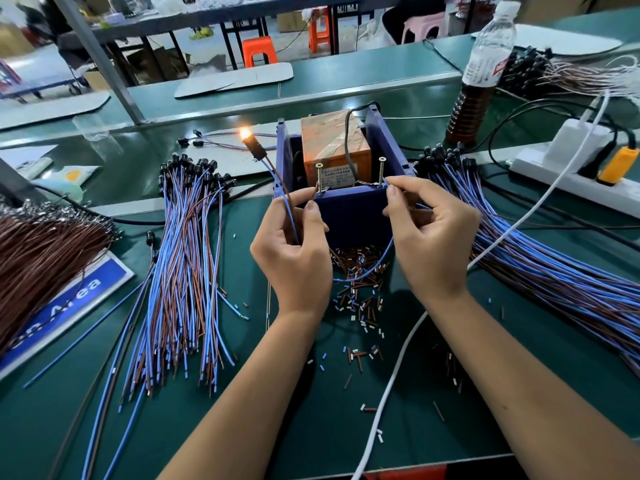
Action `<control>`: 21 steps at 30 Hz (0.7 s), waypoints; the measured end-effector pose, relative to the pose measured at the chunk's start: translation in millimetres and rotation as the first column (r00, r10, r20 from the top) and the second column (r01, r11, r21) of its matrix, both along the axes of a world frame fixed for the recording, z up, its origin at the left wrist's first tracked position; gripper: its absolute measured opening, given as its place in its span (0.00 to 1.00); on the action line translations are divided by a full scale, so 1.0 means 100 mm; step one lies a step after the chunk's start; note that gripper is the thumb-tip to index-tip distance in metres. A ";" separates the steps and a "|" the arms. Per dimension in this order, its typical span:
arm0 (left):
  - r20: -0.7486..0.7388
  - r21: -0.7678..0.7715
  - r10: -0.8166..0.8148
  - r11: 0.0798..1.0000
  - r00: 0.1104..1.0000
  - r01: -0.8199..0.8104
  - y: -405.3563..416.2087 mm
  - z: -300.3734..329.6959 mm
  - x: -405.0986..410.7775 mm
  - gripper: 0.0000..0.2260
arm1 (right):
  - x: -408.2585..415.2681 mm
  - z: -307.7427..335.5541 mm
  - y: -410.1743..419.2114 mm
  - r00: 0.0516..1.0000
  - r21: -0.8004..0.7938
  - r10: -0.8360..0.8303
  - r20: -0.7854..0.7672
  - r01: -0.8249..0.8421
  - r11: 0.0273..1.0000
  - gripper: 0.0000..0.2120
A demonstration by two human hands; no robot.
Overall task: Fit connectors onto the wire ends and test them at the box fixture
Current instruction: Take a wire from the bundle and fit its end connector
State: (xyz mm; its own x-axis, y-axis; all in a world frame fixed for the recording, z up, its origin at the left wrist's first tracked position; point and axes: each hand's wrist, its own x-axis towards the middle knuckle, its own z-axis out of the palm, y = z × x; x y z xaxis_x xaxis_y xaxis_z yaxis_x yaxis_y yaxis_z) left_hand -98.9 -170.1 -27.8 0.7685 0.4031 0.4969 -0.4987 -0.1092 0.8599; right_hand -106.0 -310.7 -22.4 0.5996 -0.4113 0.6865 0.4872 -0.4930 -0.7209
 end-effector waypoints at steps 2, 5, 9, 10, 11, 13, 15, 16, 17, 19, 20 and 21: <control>-0.006 -0.006 0.003 1.000 1.000 -0.003 0.00 0.00 0.00 0.07 | 0.00 -0.01 -0.01 1.000 0.002 0.003 -0.002 -0.003 1.000 0.07; -0.018 -0.024 0.001 1.000 1.000 -0.002 0.00 0.01 0.00 0.07 | 0.00 -0.02 -0.01 1.000 0.000 0.007 -0.001 -0.007 1.000 0.06; -0.019 -0.025 0.002 1.000 1.000 -0.002 0.00 0.01 0.00 0.07 | 0.00 -0.02 0.00 1.000 0.000 0.013 0.000 -0.013 1.000 0.06; -0.017 -0.025 0.006 1.000 1.000 -0.007 0.00 0.01 -0.01 0.07 | 0.00 -0.02 -0.01 1.000 0.000 0.017 0.002 -0.017 1.000 0.06; -0.013 -0.024 0.013 1.000 1.000 -0.013 0.01 0.02 -0.01 0.07 | 0.00 -0.03 -0.01 1.000 0.003 0.021 0.005 -0.021 1.000 0.06; 0.009 -0.012 0.029 1.000 1.000 -0.029 0.01 0.03 -0.03 0.07 | -0.01 -0.03 -0.01 0.999 0.022 0.028 0.014 -0.029 0.999 0.06; 0.056 0.020 0.041 0.999 0.998 -0.042 0.01 0.06 -0.06 0.06 | -0.03 -0.03 -0.02 0.999 0.064 0.045 0.026 -0.046 0.997 0.05; 0.087 0.039 0.043 0.998 0.995 -0.047 0.00 0.08 -0.08 0.06 | -0.04 -0.03 -0.03 0.998 0.083 0.055 0.033 -0.057 0.995 0.05; 0.115 0.056 0.044 0.997 0.992 -0.051 -0.03 0.10 -0.11 0.06 | -0.06 -0.02 -0.06 0.997 0.097 0.062 0.039 -0.066 0.993 0.06; 0.146 0.083 0.035 0.995 0.989 -0.047 -0.11 0.15 -0.16 0.07 | -0.09 0.00 -0.11 0.997 0.125 0.070 0.044 -0.074 0.989 0.07; 0.153 0.088 0.019 0.996 0.988 -0.032 -0.18 0.18 -0.19 0.07 | -0.10 0.01 -0.15 0.997 0.142 0.061 0.040 -0.066 0.988 0.07; 0.159 0.088 0.001 0.996 0.987 -0.016 -0.26 0.21 -0.22 0.07 | -0.11 0.02 -0.20 0.998 0.161 0.046 0.031 -0.050 0.986 0.06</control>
State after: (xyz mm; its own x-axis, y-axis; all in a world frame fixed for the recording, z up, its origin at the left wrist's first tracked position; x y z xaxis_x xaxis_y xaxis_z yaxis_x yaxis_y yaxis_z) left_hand -120.8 -195.7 -6.7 0.6741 0.3582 0.6460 -0.6265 -0.1862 0.7569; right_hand -116.7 -330.5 -20.2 0.6033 -0.4893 0.6297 0.5281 -0.3465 -0.7752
